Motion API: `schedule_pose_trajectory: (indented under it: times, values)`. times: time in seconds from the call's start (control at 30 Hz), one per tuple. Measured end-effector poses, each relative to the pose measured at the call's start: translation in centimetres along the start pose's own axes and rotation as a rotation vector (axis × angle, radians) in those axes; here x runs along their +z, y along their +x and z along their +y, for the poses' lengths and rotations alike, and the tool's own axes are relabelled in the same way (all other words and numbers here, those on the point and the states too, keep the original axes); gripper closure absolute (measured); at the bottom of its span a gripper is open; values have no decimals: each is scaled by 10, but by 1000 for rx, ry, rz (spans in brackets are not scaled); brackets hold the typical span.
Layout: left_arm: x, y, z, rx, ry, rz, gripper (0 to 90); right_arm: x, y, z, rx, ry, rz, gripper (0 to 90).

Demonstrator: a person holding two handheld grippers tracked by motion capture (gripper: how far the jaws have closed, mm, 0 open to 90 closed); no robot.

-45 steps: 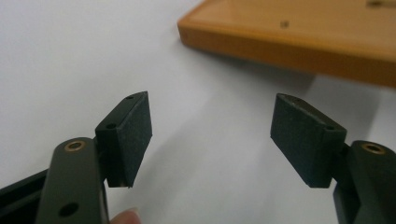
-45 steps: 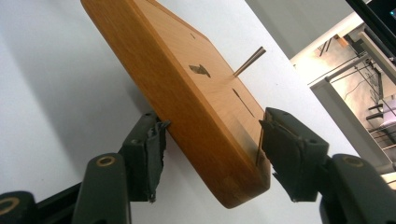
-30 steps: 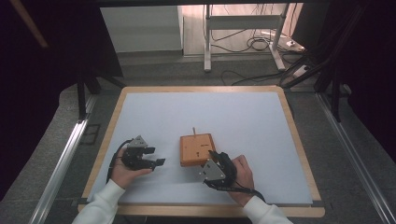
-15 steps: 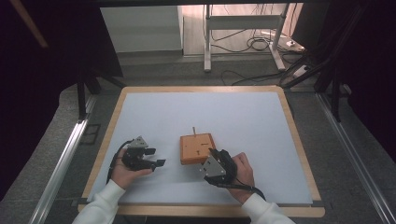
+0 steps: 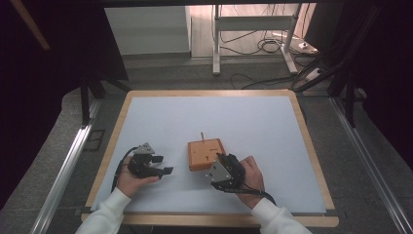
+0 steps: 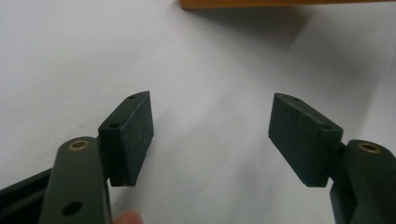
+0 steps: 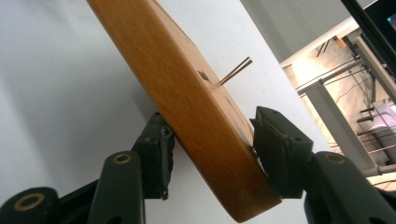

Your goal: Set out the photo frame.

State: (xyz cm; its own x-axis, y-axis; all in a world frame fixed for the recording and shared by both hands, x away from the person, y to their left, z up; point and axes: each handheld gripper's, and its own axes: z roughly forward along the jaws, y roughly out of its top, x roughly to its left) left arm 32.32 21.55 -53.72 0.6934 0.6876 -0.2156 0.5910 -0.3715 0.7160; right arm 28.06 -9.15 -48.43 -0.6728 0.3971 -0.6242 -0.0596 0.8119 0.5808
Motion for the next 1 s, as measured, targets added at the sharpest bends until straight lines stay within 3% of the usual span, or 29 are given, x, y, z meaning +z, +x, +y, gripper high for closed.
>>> schedule_pose_trajectory:
  times: [0.2,0.43,1.0]
  values:
    - [0,1,0,-6,-1,-5,304,1,-4,7,-31,11,16,531]
    - [0,2,-1,-12,-3,-12,303,4,-11,15,-34,11,40,552]
    - [0,4,-2,-20,-1,-21,302,12,-43,35,-44,13,142,610]
